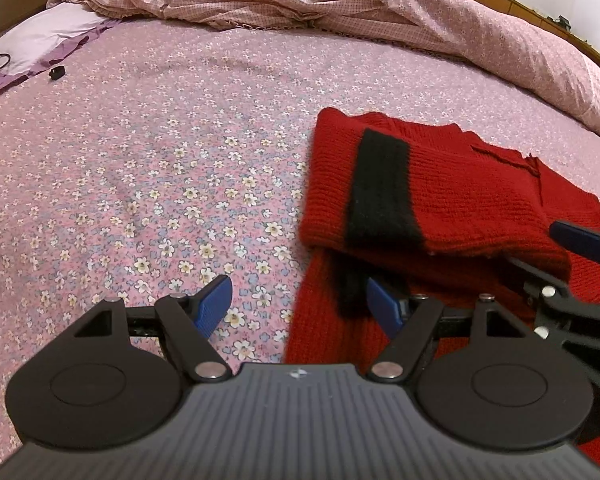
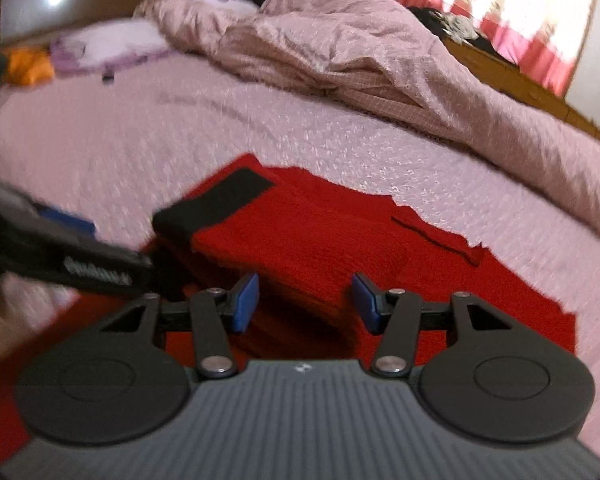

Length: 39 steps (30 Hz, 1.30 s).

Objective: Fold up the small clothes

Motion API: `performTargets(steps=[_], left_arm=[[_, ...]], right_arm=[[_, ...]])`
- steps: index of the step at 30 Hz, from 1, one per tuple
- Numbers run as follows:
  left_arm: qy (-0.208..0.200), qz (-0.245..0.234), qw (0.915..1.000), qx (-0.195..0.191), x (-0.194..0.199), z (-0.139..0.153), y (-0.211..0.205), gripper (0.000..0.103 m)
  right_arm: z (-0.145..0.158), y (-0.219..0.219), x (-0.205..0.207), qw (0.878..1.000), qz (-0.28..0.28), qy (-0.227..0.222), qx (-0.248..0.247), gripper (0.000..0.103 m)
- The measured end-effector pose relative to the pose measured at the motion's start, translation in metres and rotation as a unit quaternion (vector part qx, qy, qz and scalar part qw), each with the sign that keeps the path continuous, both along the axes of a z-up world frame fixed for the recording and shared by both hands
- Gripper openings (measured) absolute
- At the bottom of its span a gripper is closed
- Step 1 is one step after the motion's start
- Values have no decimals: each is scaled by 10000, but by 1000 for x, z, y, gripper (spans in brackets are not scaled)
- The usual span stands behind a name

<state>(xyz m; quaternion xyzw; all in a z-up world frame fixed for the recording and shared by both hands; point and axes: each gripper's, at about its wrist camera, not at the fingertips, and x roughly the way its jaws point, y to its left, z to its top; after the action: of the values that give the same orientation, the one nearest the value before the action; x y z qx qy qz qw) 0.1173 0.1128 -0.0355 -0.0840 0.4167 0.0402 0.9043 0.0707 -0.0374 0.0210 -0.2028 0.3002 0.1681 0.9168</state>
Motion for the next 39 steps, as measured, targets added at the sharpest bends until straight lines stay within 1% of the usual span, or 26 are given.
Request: performTargets(steps=[1, 4, 8, 12, 15, 16, 17, 18, 19, 21, 24, 28, 31, 33, 35, 37, 39], left_arm=[[-3, -5, 10000, -2, 0, 0, 0, 78], [-14, -26, 10000, 23, 1, 0, 0, 78], [-10, -28, 10000, 11, 3, -2, -1, 78], [-11, -29, 10000, 8, 3, -2, 0, 78], [-12, 4, 10000, 43, 5, -2, 0, 79], [-6, 10, 10000, 33, 5, -3, 0, 79], [-5, 15, 10000, 37, 6, -3, 0, 79], [-5, 15, 10000, 58, 7, -3, 0, 79], [-8, 13, 10000, 93, 8, -3, 0, 79], [-8, 22, 9999, 170, 9, -4, -1, 79], [20, 76, 9997, 247, 13, -6, -3, 79], [25, 80, 9995, 320, 15, -8, -4, 79], [15, 61, 9992, 392, 16, -9, -6, 79], [18, 64, 9991, 421, 16, -10, -7, 79], [14, 58, 9989, 463, 16, -9, -9, 79], [12, 41, 9987, 503, 17, -9, -9, 79], [17, 34, 9986, 518, 17, -9, -10, 79]], right_arm=[[-1, 1, -2, 9999, 12, -48, -138, 54], [-1, 3, -5, 9994, 86, -127, -323, 54], [-5, 10, 3, 9987, 103, -80, -499, 54], [-12, 22, 11, 9972, 165, -257, -682, 54], [-16, 26, 15, 9966, 172, -413, -692, 54], [-16, 25, 16, 9972, 140, -429, -593, 54], [-15, 22, 18, 9982, 100, -416, -427, 41], [-12, 18, 19, 9990, 35, -362, -257, 22], [-9, 13, 21, 9995, -69, -296, -98, 20], [1, 1, 22, 9988, -269, -349, 232, 14], [17, -17, 16, 9950, -583, -587, 555, 13], [36, -52, 6, 9832, -1156, -646, 1255, 13], [37, -80, 0, 9698, -1618, -526, 1750, 13], [31, -99, -4, 9580, -1914, -355, 2105, 13], [19, -117, -6, 9439, -2189, -65, 2471, 13], [4, -129, -6, 9332, -2398, 221, 2669, 13], [-9, -141, -7, 9185, -2597, 518, 2936, 15]])
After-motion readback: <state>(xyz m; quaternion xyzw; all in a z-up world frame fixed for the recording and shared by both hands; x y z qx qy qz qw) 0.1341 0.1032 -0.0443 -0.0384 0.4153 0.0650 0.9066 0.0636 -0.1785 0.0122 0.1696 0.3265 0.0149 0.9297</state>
